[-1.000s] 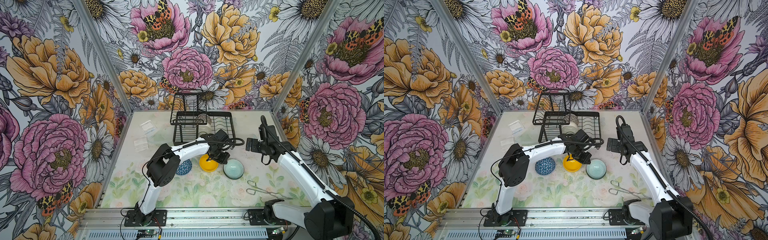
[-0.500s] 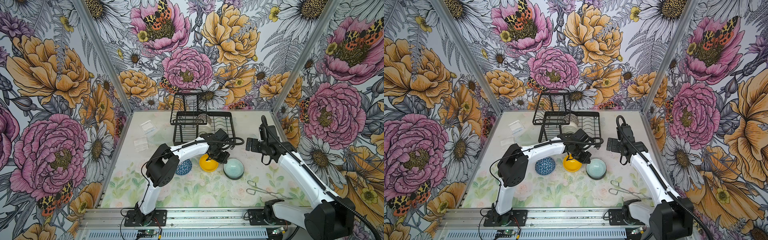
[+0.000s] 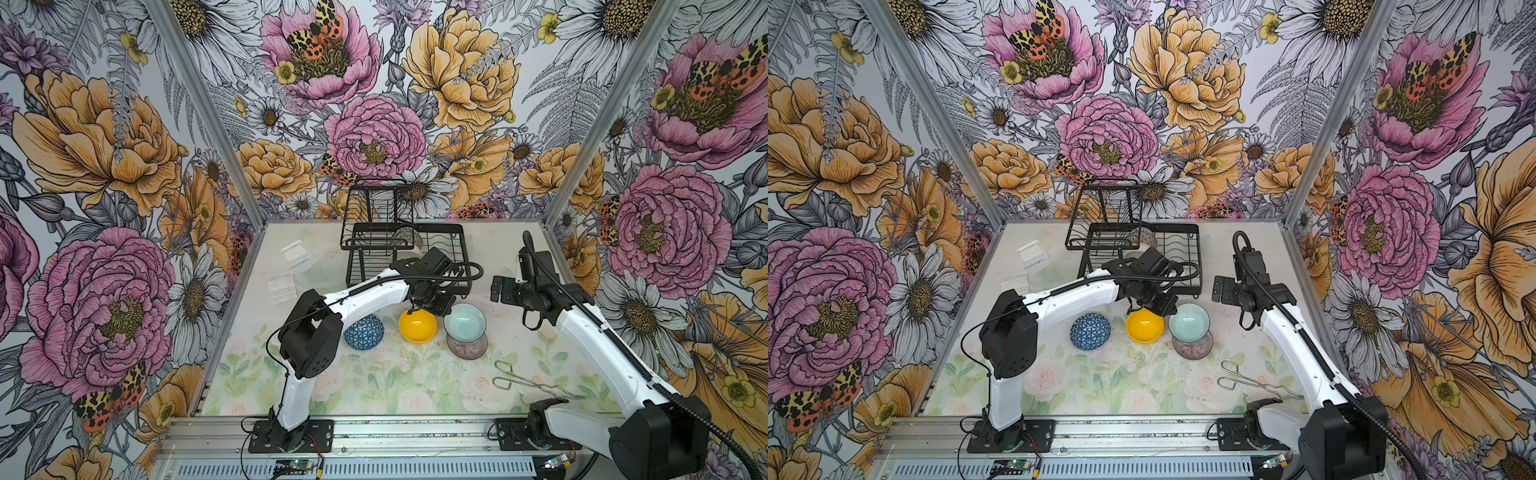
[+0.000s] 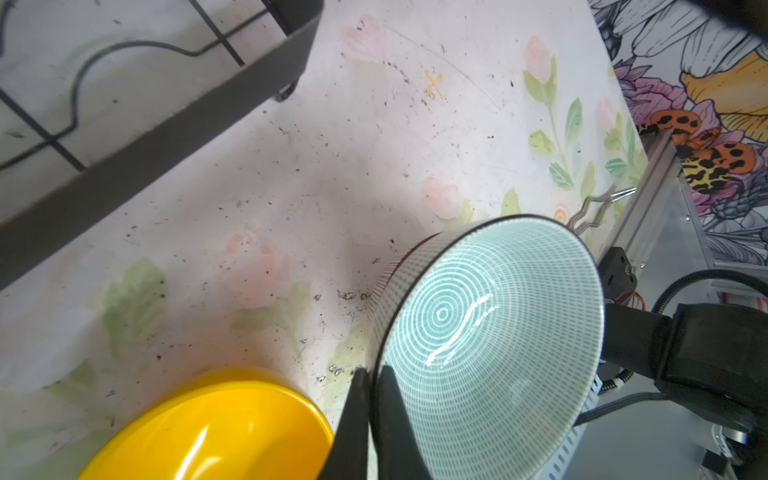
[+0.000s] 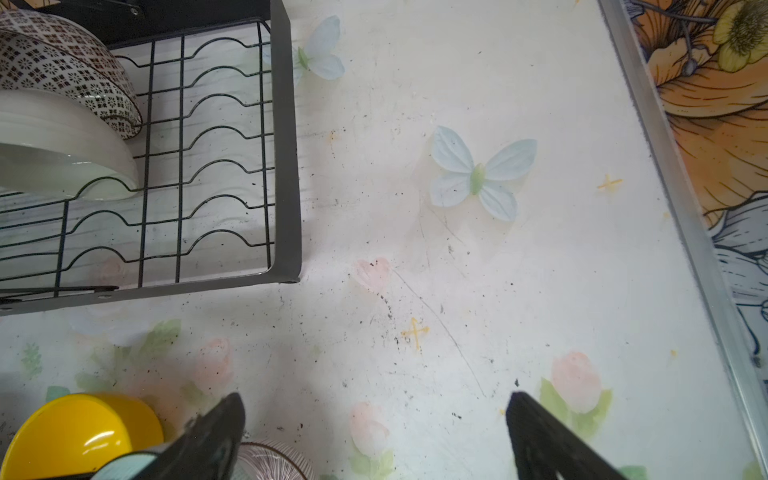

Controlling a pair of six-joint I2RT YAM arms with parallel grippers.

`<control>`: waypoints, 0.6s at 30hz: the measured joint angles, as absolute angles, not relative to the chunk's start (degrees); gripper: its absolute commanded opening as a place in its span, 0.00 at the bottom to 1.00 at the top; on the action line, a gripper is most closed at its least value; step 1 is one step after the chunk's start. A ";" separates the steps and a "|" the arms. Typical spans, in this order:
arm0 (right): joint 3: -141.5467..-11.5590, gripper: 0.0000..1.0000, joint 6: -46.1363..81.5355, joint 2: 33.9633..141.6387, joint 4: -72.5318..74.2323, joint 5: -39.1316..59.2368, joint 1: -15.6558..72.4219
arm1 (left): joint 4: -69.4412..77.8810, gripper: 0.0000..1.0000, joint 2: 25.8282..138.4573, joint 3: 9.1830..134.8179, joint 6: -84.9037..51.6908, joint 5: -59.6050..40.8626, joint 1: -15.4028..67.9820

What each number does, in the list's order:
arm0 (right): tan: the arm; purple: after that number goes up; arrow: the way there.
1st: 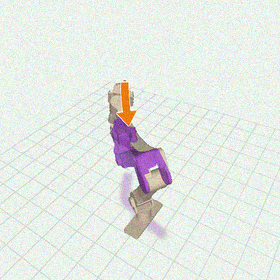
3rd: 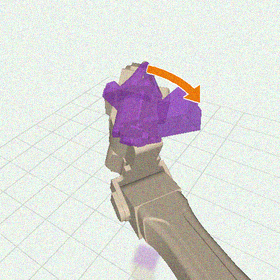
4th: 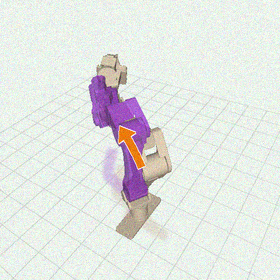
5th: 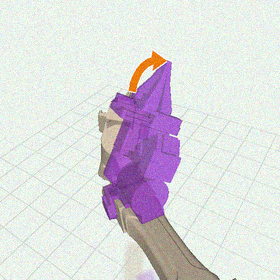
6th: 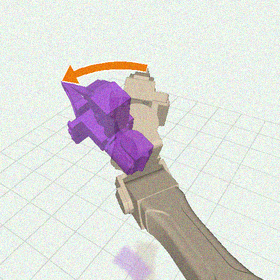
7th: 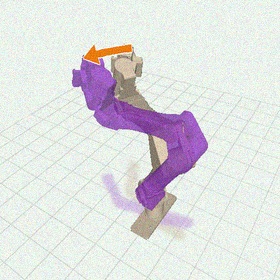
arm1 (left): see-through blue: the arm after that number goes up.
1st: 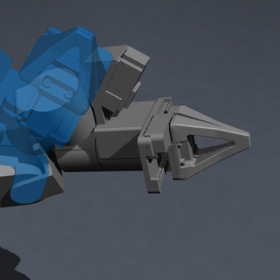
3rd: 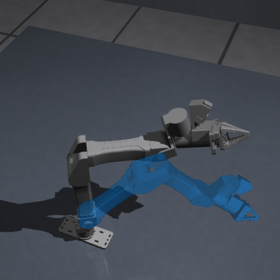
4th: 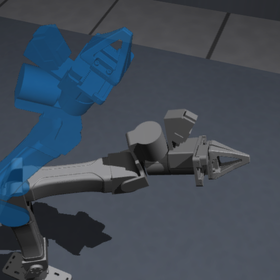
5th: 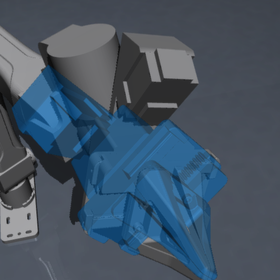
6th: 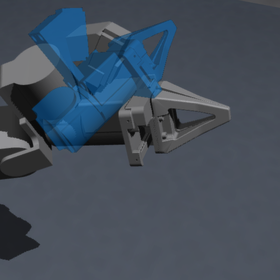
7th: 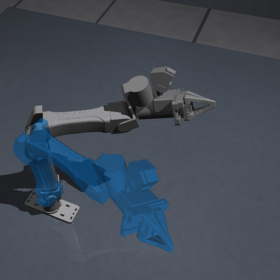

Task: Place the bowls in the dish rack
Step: 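Lift the teal bowl off the brown-striped bowl with the left gripper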

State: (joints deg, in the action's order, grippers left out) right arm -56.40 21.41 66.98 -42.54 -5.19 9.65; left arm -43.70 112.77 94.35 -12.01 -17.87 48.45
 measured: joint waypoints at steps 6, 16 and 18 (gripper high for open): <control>-56.84 0.98 20.86 64.99 -42.61 -1.37 9.65 | -44.18 0.00 111.07 94.67 -11.49 -12.45 45.71; -59.88 0.84 21.56 65.21 -39.99 9.87 10.26 | -45.17 0.00 111.00 101.36 -9.61 -6.72 42.72; -59.96 0.82 22.02 65.80 -39.70 11.14 10.87 | -45.15 0.00 111.00 102.89 -9.26 -6.37 42.61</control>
